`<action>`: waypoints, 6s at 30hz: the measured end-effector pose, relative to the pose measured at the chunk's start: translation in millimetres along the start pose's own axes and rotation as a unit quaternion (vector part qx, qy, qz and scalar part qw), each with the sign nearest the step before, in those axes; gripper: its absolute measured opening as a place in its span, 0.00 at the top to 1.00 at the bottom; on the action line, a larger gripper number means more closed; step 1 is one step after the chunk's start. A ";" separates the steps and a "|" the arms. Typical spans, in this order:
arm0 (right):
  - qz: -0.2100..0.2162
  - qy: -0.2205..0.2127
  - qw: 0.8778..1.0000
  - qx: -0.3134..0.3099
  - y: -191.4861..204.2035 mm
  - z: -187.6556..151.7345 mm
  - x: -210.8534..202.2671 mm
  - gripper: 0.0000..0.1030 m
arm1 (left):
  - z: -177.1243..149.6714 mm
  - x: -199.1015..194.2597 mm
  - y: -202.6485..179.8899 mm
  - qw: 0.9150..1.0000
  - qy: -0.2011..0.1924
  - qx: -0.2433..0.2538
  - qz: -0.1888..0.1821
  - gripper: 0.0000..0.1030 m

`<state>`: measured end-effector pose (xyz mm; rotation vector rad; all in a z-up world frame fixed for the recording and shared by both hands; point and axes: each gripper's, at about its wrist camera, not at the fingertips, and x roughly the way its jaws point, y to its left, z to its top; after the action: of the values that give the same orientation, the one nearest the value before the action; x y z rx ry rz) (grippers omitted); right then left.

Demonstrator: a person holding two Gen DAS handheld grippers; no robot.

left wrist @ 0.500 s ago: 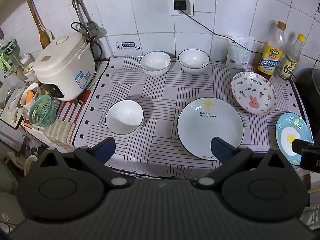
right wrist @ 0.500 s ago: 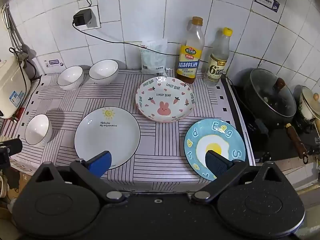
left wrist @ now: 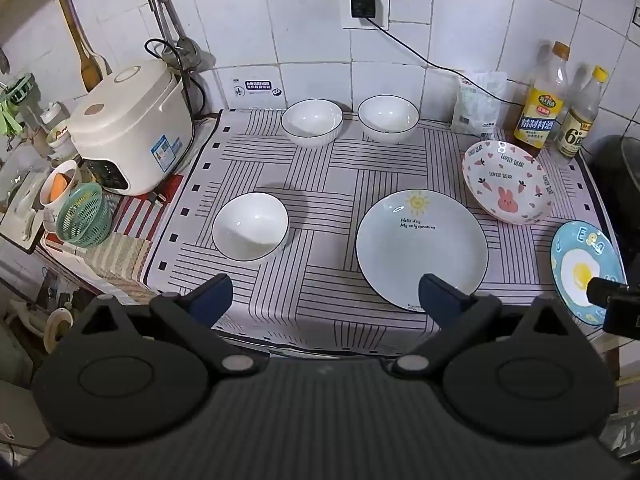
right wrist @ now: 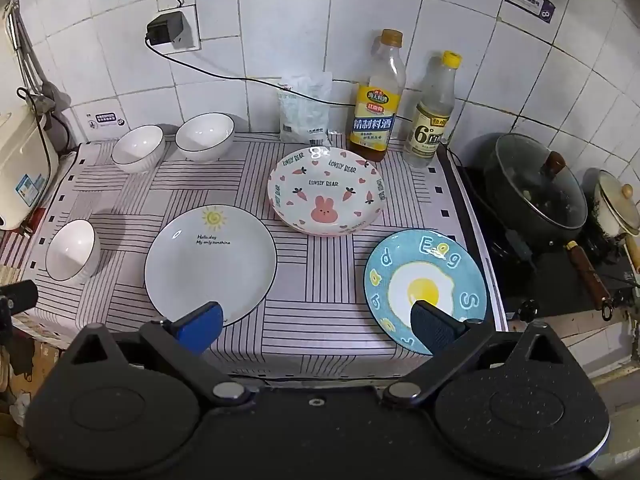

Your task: Organize plates and bowls

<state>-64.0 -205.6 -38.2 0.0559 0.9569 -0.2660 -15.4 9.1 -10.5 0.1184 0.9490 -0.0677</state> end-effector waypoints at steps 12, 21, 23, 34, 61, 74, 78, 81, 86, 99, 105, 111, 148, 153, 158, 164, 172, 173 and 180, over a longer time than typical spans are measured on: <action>0.002 -0.009 1.000 0.012 -7.3 -6.4 -4.0 0.01 | -0.7 -5.0 -8.7 1.000 0.002 0.021 -0.006 0.01; -0.002 -0.028 0.999 0.016 -14.6 -12.8 -10.2 0.01 | -0.5 -5.1 -7.9 1.000 0.001 0.027 -0.015 0.01; 0.001 -0.031 0.999 0.018 -15.7 -13.7 -10.9 0.01 | -2.5 -4.2 -9.2 0.999 0.004 0.028 -0.017 0.01; -0.007 -0.034 0.999 0.018 -16.0 -17.3 -7.5 0.01 | -9.4 0.1 -14.3 0.999 0.019 0.040 -0.023 0.01; 0.022 -0.091 0.996 -0.001 -20.8 -15.3 -2.8 0.01 | 7.3 16.1 -4.5 0.998 -0.011 0.024 -0.062 0.02; 0.189 -0.190 0.963 -0.017 -23.8 -28.9 90.8 0.05 | 16.3 116.7 -13.3 0.995 0.052 0.017 -0.080 0.19; 0.230 -0.142 0.963 0.017 -28.7 -27.6 145.7 0.17 | 10.1 160.1 -13.5 0.996 0.074 -0.010 -0.052 0.24; 0.236 -0.118 0.965 0.009 -22.3 -34.5 172.8 0.28 | 7.2 185.9 -13.5 0.995 0.077 -0.020 -0.053 0.24; 0.258 -0.082 0.963 0.014 -14.7 -43.2 200.9 0.34 | 2.1 222.9 -14.4 0.995 0.074 -0.023 -0.066 0.24; 0.255 -0.040 0.964 0.061 -4.6 -48.8 241.9 0.72 | -4.4 265.3 -17.8 0.988 0.102 0.000 -0.114 0.80; 0.256 -0.045 0.962 0.084 -6.3 -46.9 247.1 0.79 | -9.5 267.4 -18.5 0.989 0.091 0.000 -0.120 0.83; 0.269 -0.058 0.957 0.090 -8.1 -51.5 247.5 0.77 | -3.7 268.6 -14.3 0.986 0.097 0.009 -0.136 0.83; 0.252 -0.054 0.966 -0.014 58.0 34.6 288.4 0.74 | 61.7 321.7 9.3 0.990 0.123 0.021 -0.070 0.78; 0.244 -0.036 0.969 0.004 53.2 37.2 277.5 0.73 | 59.3 311.5 8.0 0.990 0.124 0.021 -0.063 0.70; 0.222 -0.055 0.974 -0.002 42.2 30.2 241.1 0.58 | 58.1 286.3 9.4 0.989 0.133 0.014 -0.055 0.58; 0.175 -0.091 0.980 0.006 9.4 8.0 195.1 0.50 | 55.0 245.5 -5.6 0.990 0.115 0.030 -0.070 0.55; 0.131 -0.146 0.980 0.019 -45.2 -27.6 135.0 0.46 | 45.4 193.5 -49.0 0.987 0.088 0.076 -0.111 0.49; 0.126 -0.153 0.980 0.021 -51.3 -32.1 128.7 0.46 | 43.8 187.8 -56.4 0.986 0.085 0.084 -0.117 0.48; 0.081 -0.186 0.978 0.044 -87.0 -60.5 101.8 0.41 | 34.2 166.1 -110.9 0.975 0.080 0.133 -0.158 0.41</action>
<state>-78.5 -300.0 -149.8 0.1591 0.5648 -0.1607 96.6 -106.3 -133.9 0.2225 1.1115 -0.4870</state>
